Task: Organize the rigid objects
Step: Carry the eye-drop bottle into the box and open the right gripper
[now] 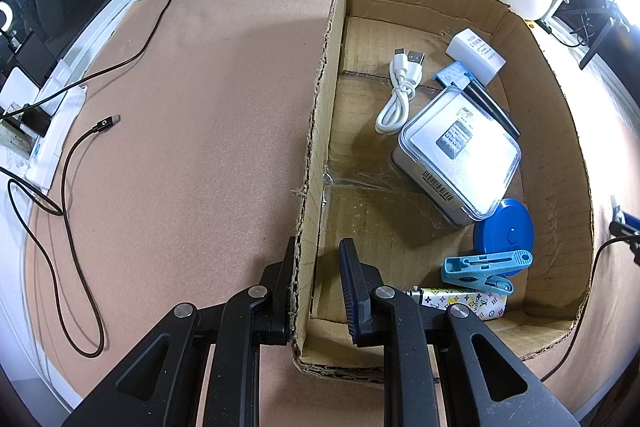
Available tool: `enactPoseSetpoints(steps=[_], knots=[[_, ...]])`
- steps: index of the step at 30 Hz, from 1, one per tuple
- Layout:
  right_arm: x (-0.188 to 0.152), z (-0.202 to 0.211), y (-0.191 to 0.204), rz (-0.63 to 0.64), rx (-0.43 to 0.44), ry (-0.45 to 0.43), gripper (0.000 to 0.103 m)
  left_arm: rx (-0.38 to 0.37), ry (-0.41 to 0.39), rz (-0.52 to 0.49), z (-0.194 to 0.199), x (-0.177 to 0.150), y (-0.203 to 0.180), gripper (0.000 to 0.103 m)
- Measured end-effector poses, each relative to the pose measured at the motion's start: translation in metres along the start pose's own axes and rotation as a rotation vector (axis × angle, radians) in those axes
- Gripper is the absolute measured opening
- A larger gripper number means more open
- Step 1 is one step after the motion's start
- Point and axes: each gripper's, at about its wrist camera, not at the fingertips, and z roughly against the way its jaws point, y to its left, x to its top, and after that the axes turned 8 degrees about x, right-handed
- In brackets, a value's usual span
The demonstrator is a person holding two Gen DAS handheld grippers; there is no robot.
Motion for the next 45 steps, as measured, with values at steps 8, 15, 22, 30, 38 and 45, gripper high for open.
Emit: enactPoseSetpoints(steps=[8, 15, 22, 30, 38, 45], knots=[[0.033, 0.028, 0.027, 0.069, 0.004, -0.086, 0.028, 0.000, 0.000, 0.000, 0.000, 0.000, 0.000, 0.019], [0.073, 0.050, 0.066, 0.135, 0.060, -0.162, 0.028, 0.000, 0.001, 0.000, 0.000, 0.000, 0.000, 0.019], [0.101, 0.057, 0.110, 0.172, 0.180, -0.211, 0.028, -0.001, -0.001, 0.004, 0.000, 0.000, 0.000, 0.019], [0.131, 0.039, 0.163, 0.203, 0.298, -0.212, 0.028, 0.002, -0.003, 0.000, 0.000, 0.000, -0.001, 0.019], [0.147, 0.014, 0.190, 0.225, 0.329, -0.179, 0.028, 0.004, -0.004, 0.000, 0.001, 0.000, -0.002, 0.019], [0.156, -0.014, 0.196, 0.196, 0.344, -0.133, 0.028, 0.004, -0.005, -0.001, 0.001, 0.000, -0.003, 0.020]])
